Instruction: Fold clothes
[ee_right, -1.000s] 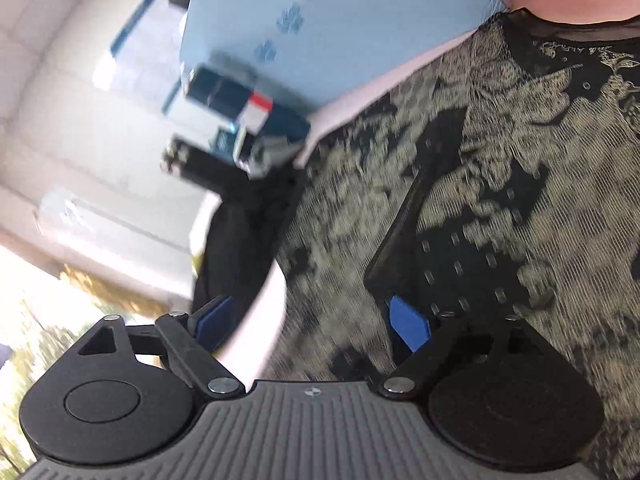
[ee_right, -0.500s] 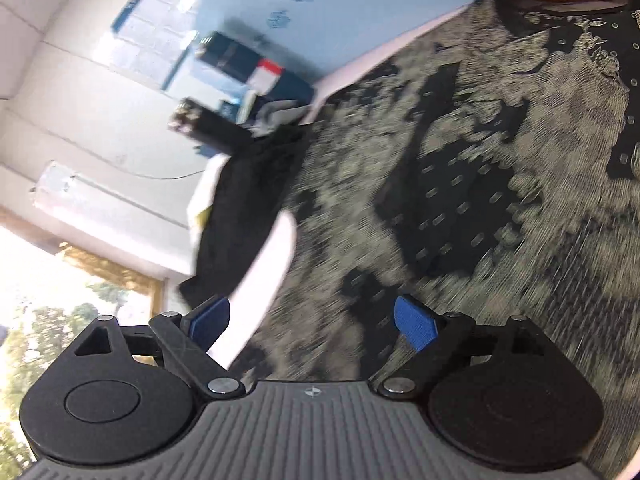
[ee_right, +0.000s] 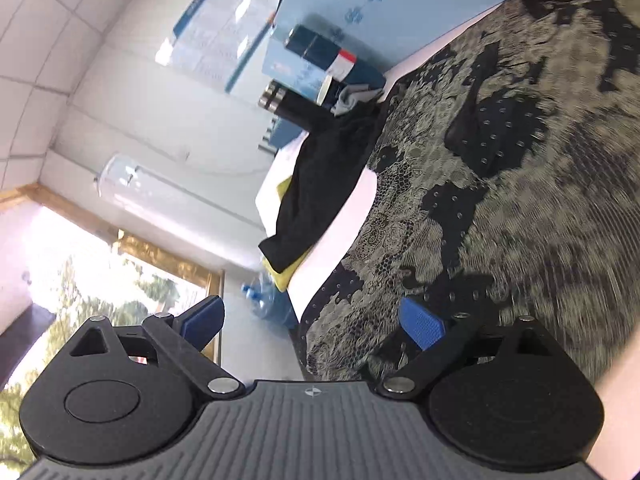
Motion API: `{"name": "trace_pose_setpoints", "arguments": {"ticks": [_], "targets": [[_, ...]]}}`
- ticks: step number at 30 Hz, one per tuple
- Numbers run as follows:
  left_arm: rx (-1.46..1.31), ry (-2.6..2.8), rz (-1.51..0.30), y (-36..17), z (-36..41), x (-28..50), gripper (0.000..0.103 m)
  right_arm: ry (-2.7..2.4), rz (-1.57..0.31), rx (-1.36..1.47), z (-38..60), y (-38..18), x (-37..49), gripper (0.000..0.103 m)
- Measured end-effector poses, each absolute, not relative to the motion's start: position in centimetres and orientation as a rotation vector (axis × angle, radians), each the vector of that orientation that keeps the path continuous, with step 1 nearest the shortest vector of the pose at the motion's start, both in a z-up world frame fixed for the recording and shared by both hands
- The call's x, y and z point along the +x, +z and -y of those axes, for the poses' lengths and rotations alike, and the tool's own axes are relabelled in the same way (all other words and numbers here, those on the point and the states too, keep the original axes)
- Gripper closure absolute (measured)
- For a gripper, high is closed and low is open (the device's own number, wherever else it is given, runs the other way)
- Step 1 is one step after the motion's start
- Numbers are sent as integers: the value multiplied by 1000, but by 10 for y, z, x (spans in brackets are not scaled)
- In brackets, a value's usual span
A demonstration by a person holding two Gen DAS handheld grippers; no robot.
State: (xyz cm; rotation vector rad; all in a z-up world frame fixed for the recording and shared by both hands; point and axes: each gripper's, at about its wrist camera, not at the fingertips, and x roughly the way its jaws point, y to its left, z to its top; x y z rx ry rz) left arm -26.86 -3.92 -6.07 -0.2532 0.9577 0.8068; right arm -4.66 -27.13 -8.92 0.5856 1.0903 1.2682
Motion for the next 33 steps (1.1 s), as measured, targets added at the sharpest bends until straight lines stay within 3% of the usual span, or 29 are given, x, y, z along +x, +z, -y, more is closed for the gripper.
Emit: {"name": "trace_pose_setpoints", "arguments": {"ticks": [4, 8, 19, 33], "targets": [[-279, 588, -844, -37, -4, -227, 24, 1207, -983, 532, 277, -77, -77, 4], [-346, 407, -812, -46, -68, -165, 24, 1125, -900, 493, 261, -71, -106, 4], [-413, 118, -978, -93, -176, -53, 30, 761, -797, 417, 152, -73, -192, 4], [-240, 58, -993, -107, -168, -30, 27, 504, -776, 392, 108, -81, -248, 4]]}}
